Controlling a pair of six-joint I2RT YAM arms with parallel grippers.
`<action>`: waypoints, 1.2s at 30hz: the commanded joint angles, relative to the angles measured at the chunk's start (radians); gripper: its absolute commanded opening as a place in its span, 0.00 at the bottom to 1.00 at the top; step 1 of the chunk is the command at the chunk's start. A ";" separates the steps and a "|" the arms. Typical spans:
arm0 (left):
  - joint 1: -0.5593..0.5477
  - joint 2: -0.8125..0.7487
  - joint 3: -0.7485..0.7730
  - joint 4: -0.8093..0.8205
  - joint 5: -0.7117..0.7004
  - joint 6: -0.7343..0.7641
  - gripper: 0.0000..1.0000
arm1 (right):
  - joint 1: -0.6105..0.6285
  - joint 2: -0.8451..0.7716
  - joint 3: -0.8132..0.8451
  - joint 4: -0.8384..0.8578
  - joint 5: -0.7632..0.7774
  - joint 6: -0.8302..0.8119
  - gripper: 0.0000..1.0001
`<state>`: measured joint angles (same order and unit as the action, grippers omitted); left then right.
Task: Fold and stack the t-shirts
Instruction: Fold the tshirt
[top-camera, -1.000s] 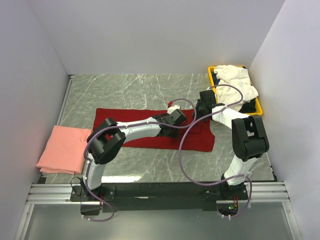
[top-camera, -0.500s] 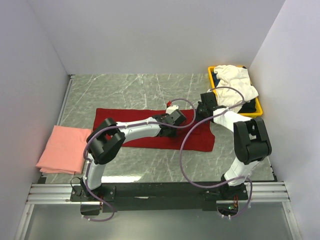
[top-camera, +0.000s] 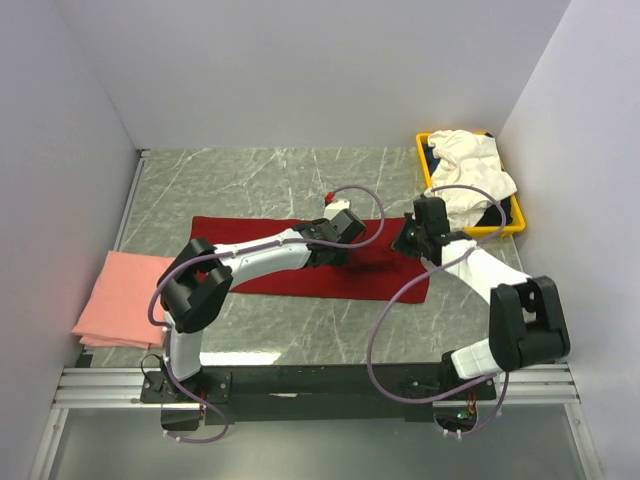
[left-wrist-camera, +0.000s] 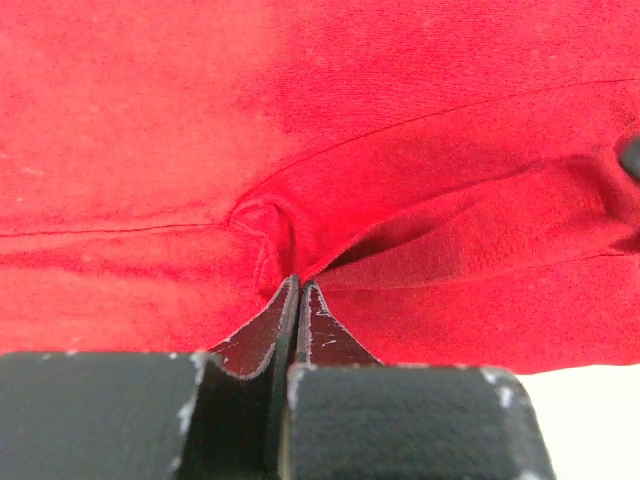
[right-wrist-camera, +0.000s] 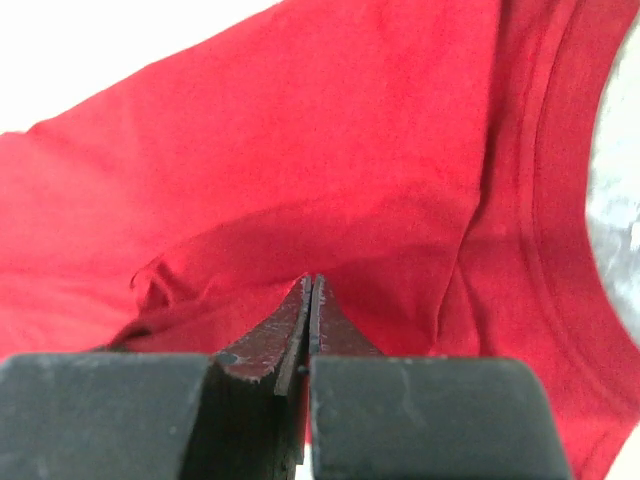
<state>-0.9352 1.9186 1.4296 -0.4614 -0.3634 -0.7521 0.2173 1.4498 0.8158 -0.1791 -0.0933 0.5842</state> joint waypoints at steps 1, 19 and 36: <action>0.013 -0.066 -0.020 -0.003 -0.002 0.010 0.03 | -0.004 -0.091 -0.053 0.027 -0.045 0.012 0.00; 0.032 -0.095 -0.100 0.043 0.053 0.062 0.19 | 0.047 -0.281 -0.303 0.066 -0.057 0.057 0.00; 0.061 -0.213 -0.184 0.081 0.138 0.088 0.45 | 0.045 -0.454 -0.342 -0.034 -0.054 0.043 0.24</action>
<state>-0.8875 1.7996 1.2499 -0.4259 -0.2760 -0.6903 0.2577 1.0439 0.4690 -0.1848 -0.1562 0.6342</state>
